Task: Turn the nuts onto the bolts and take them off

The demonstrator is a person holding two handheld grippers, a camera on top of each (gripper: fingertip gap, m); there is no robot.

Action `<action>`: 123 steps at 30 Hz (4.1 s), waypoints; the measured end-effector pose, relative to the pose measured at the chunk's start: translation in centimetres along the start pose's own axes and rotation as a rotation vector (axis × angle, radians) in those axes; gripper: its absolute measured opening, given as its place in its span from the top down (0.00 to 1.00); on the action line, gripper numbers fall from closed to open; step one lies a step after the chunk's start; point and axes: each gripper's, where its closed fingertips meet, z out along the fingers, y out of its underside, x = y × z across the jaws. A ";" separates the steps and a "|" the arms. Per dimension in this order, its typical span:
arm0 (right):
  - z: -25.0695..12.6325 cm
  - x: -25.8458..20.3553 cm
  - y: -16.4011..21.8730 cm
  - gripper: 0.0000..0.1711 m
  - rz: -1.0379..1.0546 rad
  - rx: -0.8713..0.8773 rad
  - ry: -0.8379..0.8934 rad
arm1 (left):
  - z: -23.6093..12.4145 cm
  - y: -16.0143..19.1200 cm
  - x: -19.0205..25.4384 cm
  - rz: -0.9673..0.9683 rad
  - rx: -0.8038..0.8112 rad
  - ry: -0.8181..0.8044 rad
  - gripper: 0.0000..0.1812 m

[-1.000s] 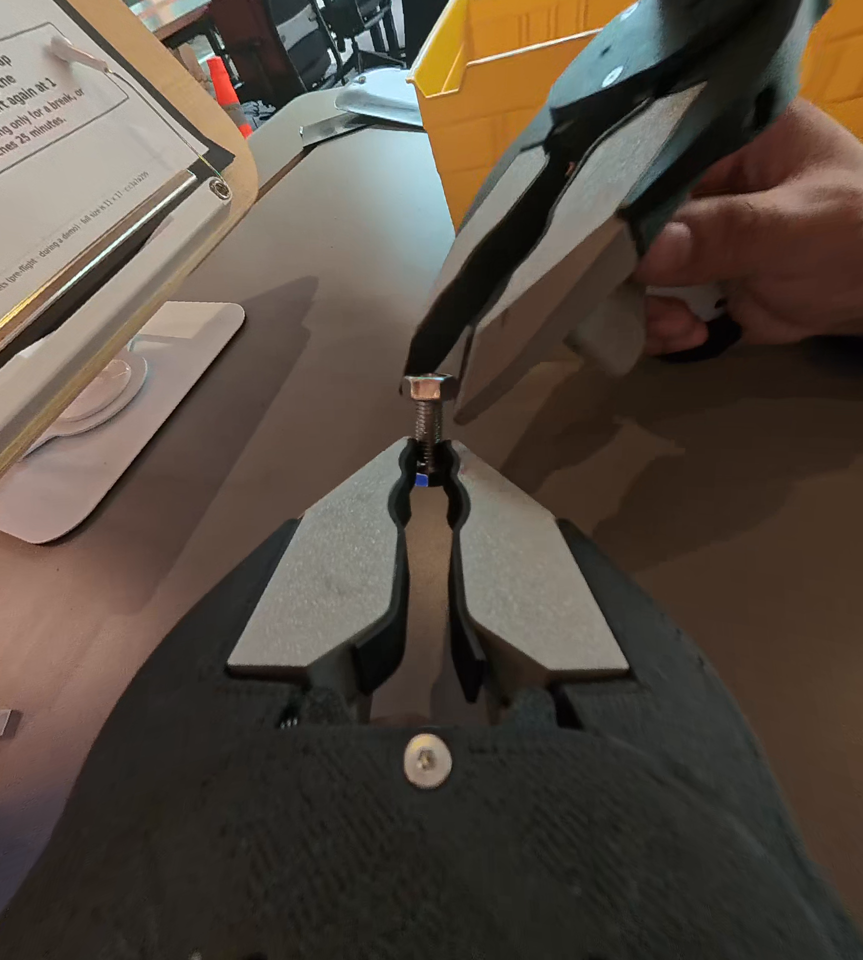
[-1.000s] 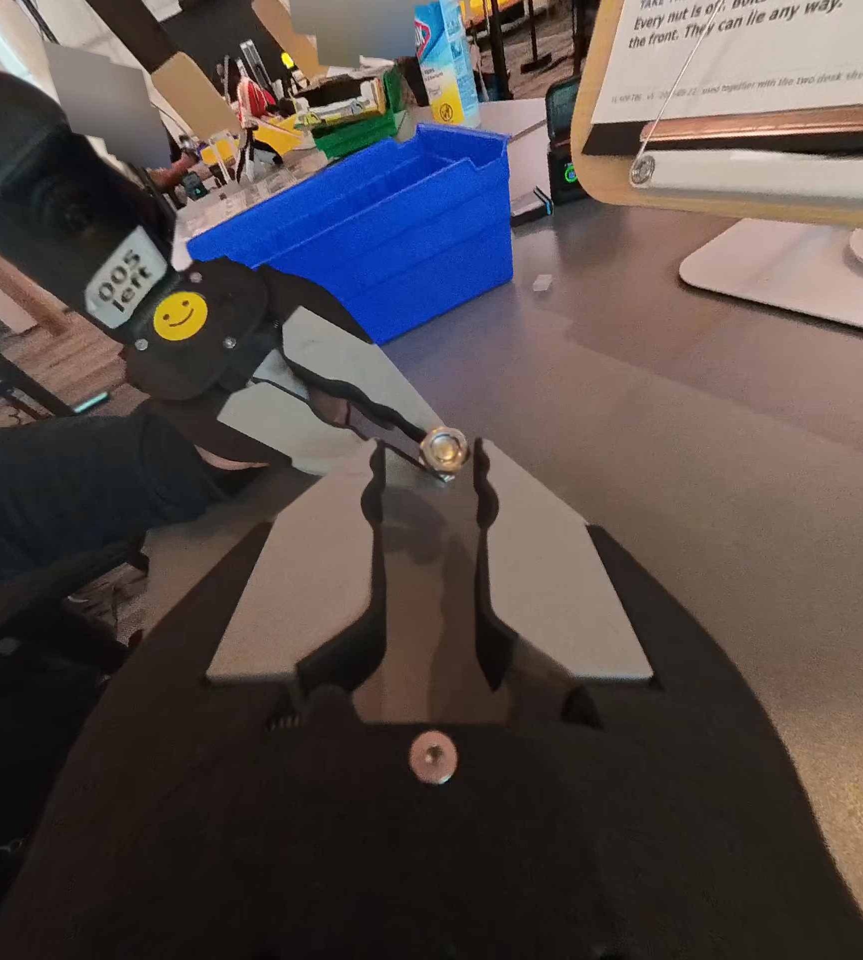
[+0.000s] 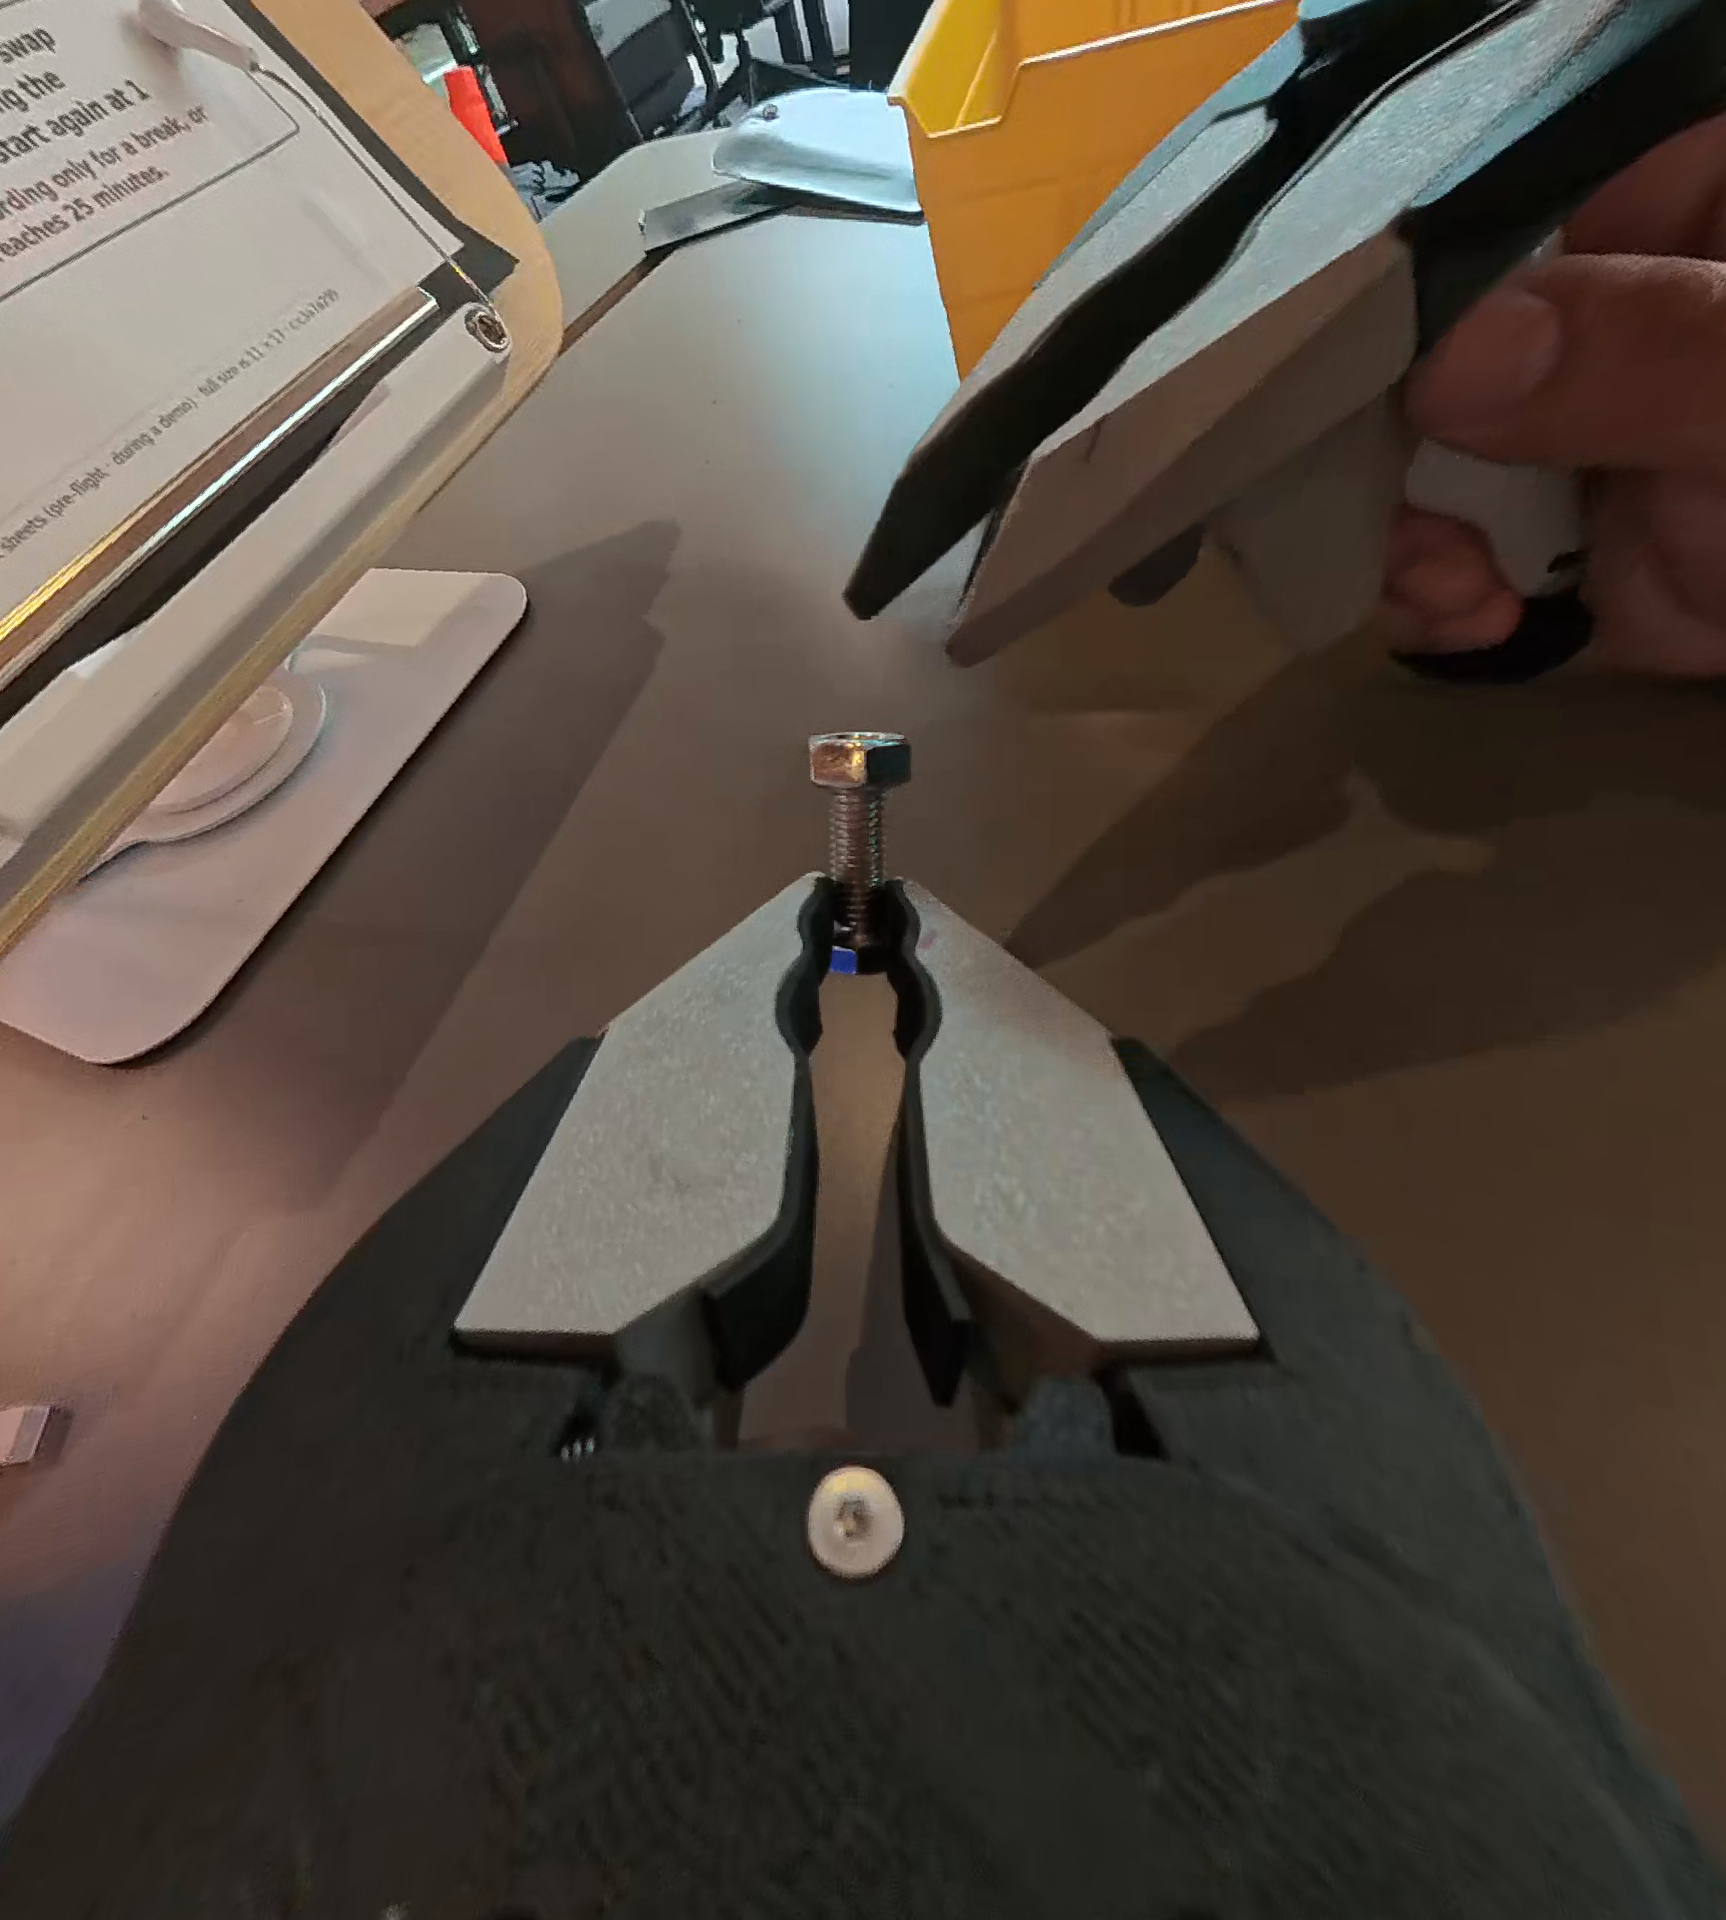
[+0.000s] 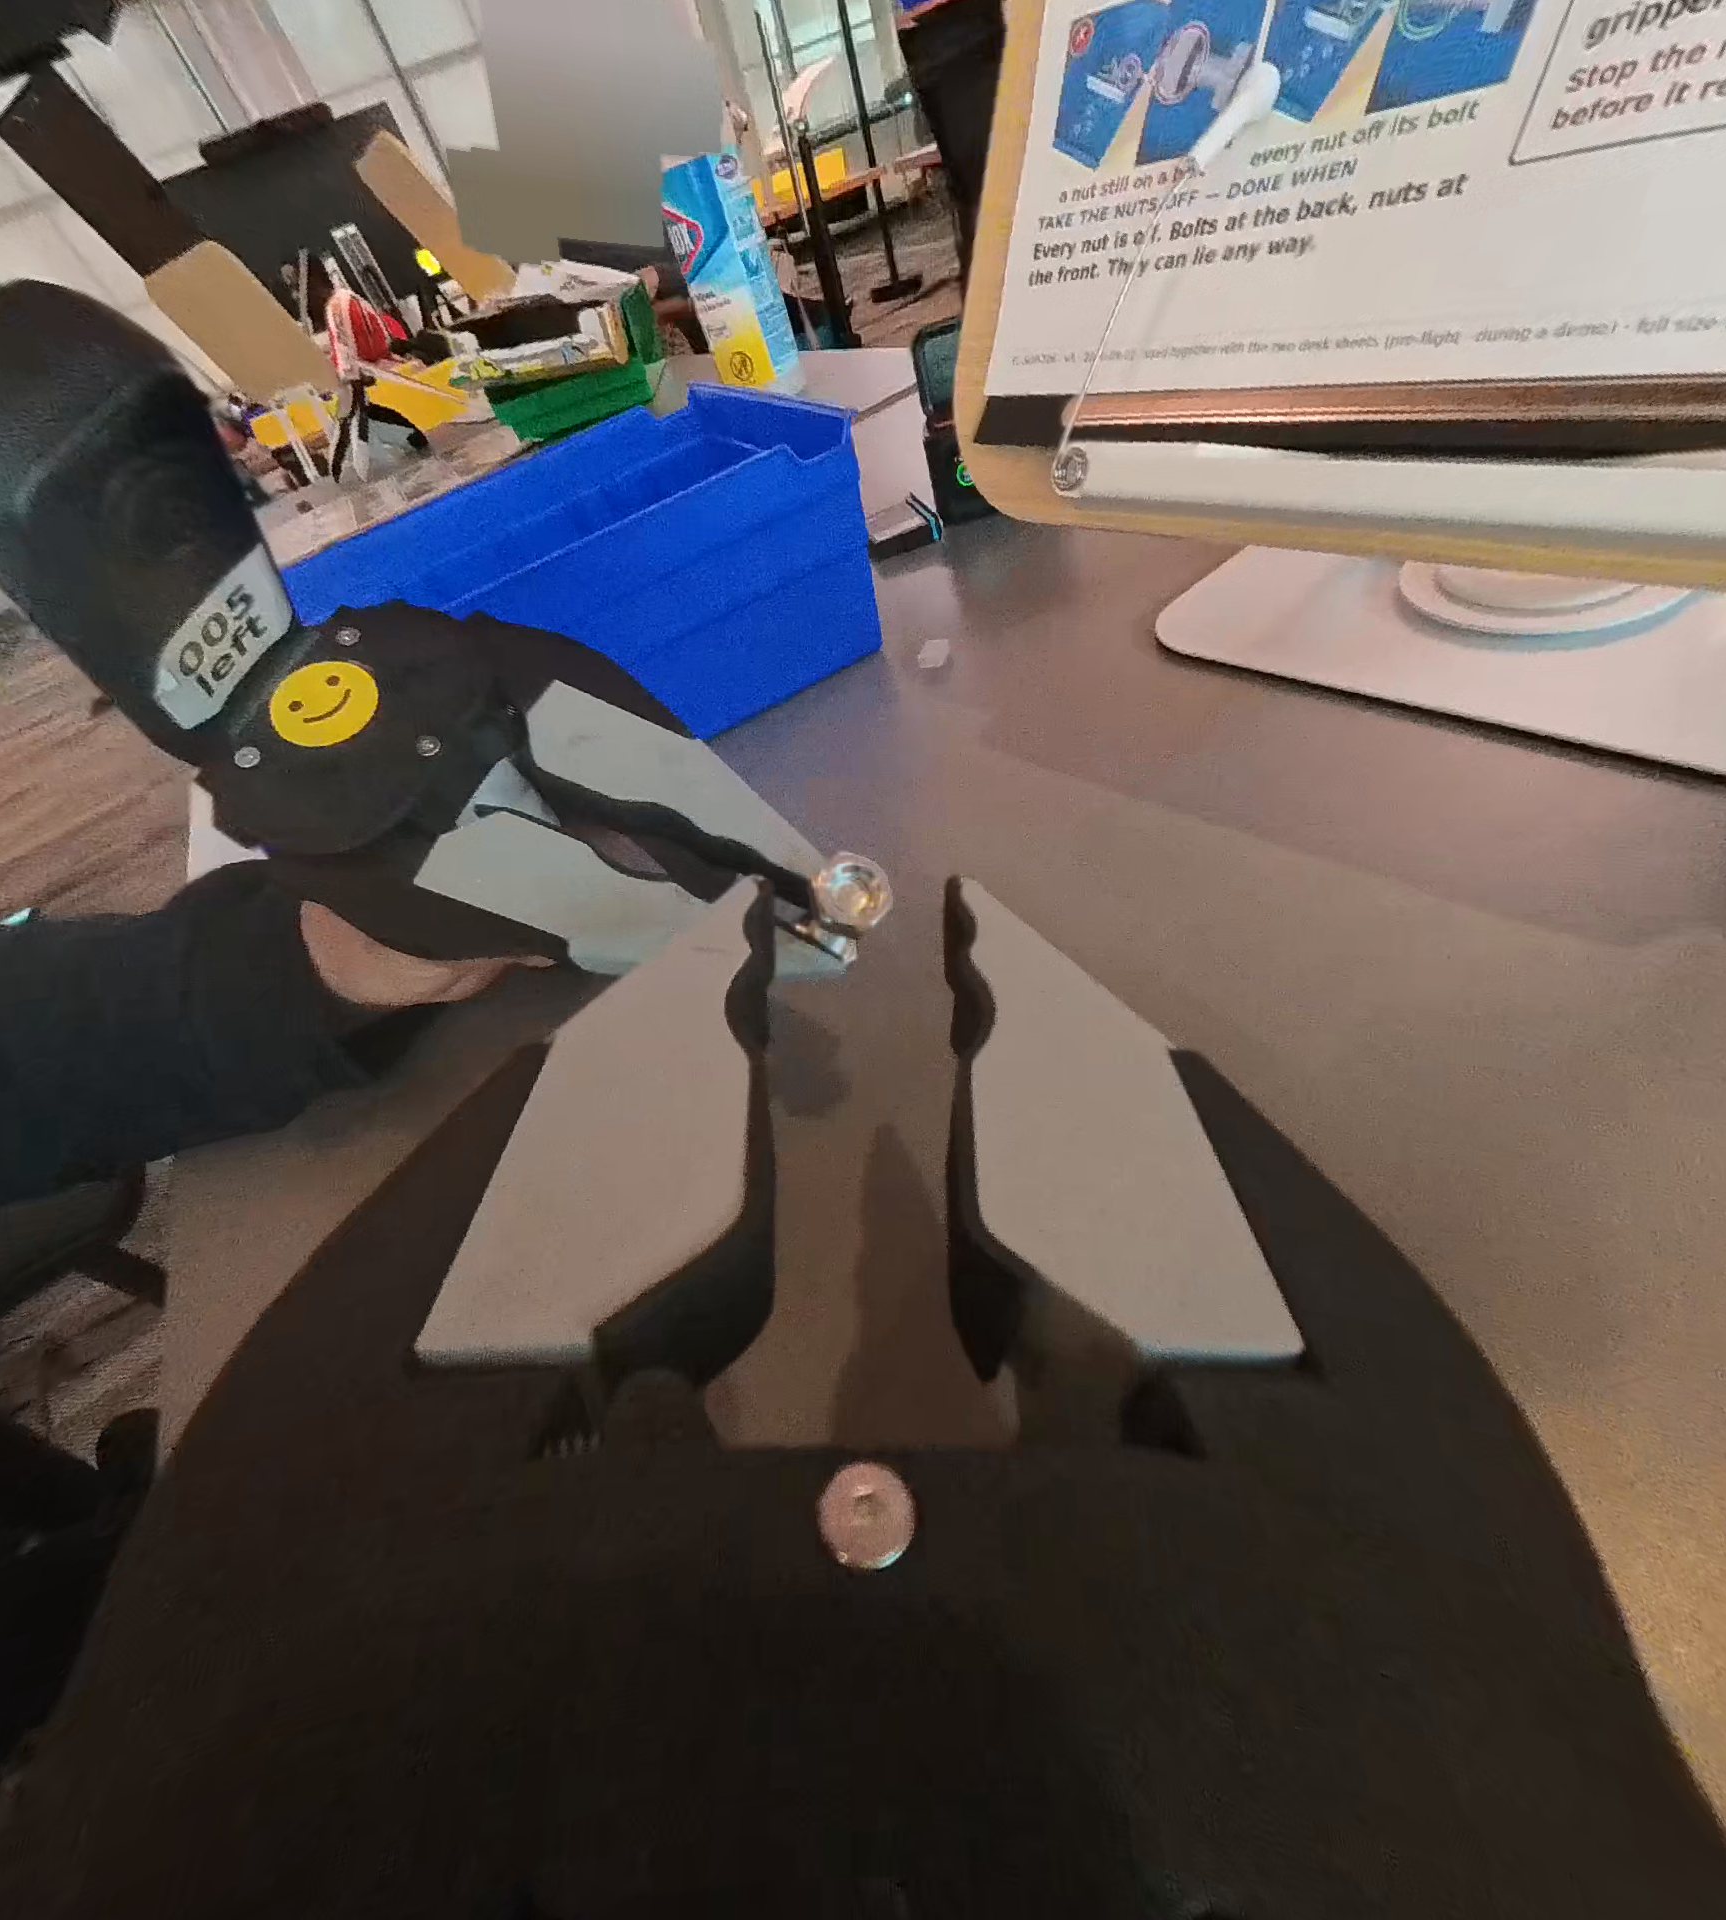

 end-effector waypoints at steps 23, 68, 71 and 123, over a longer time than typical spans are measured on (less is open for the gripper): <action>0.1 -2.1 0.6 0.85 -0.140 -0.014 0.030 | -2.2 -2.1 -0.1 0.030 0.190 0.044 0.96; 3.2 -4.9 -1.3 0.92 -0.056 0.085 -0.064 | -2.3 -3.0 1.8 0.007 0.214 0.086 0.96; 3.7 -5.8 -1.1 0.92 -0.039 0.031 -0.184 | -2.3 -2.9 2.2 0.003 0.207 0.113 0.96; -9.4 -4.6 4.1 0.81 0.186 -0.192 0.064 | 0.5 -6.3 12.0 0.059 0.200 0.298 0.96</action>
